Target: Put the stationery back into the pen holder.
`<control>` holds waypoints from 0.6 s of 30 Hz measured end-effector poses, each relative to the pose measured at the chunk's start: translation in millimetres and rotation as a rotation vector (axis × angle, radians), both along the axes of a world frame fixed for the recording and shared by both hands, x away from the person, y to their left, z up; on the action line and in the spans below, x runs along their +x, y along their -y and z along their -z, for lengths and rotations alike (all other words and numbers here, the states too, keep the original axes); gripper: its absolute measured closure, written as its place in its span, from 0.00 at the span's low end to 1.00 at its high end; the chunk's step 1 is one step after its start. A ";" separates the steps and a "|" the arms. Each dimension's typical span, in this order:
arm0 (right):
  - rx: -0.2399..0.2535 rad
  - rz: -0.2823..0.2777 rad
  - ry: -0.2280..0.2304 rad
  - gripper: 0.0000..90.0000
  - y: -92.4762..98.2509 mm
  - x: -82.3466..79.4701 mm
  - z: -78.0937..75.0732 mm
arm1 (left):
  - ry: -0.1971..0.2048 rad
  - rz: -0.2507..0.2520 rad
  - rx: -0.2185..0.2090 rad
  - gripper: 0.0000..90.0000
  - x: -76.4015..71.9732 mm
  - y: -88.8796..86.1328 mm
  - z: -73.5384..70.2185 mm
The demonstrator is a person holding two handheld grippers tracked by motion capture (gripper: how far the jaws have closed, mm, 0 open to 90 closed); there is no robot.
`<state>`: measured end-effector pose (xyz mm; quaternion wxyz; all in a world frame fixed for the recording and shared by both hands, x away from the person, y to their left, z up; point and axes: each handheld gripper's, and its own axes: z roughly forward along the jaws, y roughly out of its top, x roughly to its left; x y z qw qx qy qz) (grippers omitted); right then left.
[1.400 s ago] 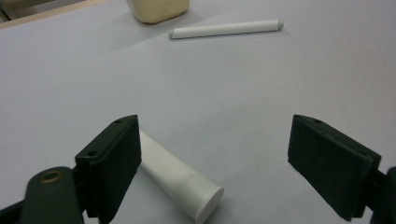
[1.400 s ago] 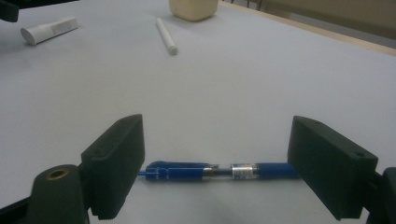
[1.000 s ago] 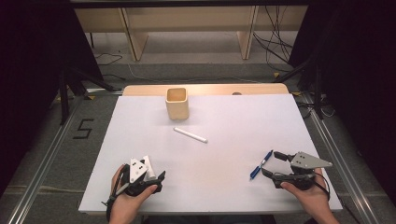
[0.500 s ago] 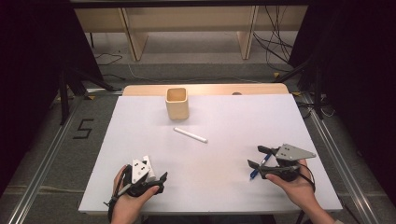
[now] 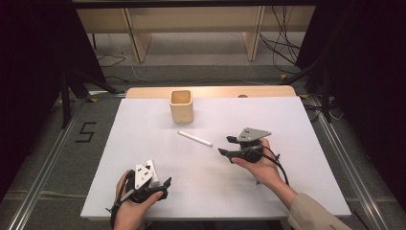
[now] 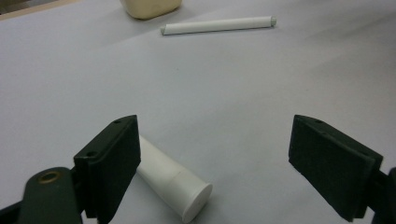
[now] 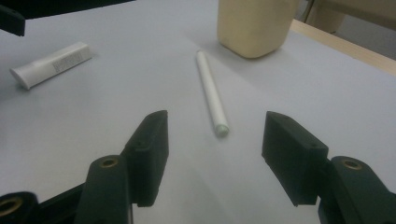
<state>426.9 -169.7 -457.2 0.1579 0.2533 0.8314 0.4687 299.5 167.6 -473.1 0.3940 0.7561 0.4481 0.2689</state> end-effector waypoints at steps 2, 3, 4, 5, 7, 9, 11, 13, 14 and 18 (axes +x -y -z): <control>-0.026 -0.007 -0.010 0.49 -12.9 9.5 2.1 | 0.000 0.002 -0.001 0.19 0.0 0.6 0.4; -0.045 -0.011 -0.016 0.50 -18.5 13.8 3.0 | 0.001 0.002 -0.002 0.19 -0.1 0.6 0.3; -0.070 -0.012 -0.017 0.51 -24.2 18.4 4.2 | 0.001 0.002 -0.002 0.19 -0.2 0.5 0.3; -0.088 -0.010 -0.018 0.52 -29.1 22.6 5.5 | 0.002 0.000 -0.001 0.19 -0.2 0.1 0.2; -0.091 -0.012 -0.042 0.54 -36.9 31.8 8.9 | -0.003 -0.001 -0.005 0.19 -0.3 -0.5 0.2; -0.105 -0.024 -0.052 0.56 -43.7 40.4 12.2 | 0.000 -0.003 -0.007 0.19 -0.2 -0.6 0.5; -0.126 -0.033 -0.061 0.58 -49.0 48.4 15.0 | 0.001 -0.001 -0.006 0.19 0.0 -0.8 0.4; -0.138 -0.042 -0.077 0.60 -52.4 55.9 17.2 | -0.001 -0.001 -0.004 0.19 0.0 -0.7 0.3; -0.142 -0.047 -0.083 0.60 -53.9 59.5 18.4 | -0.001 0.000 -0.004 0.19 0.1 -0.5 0.3; -0.156 -0.054 -0.102 0.61 -58.3 67.0 23.8 | 0.002 0.001 -0.004 0.19 0.1 -0.3 0.5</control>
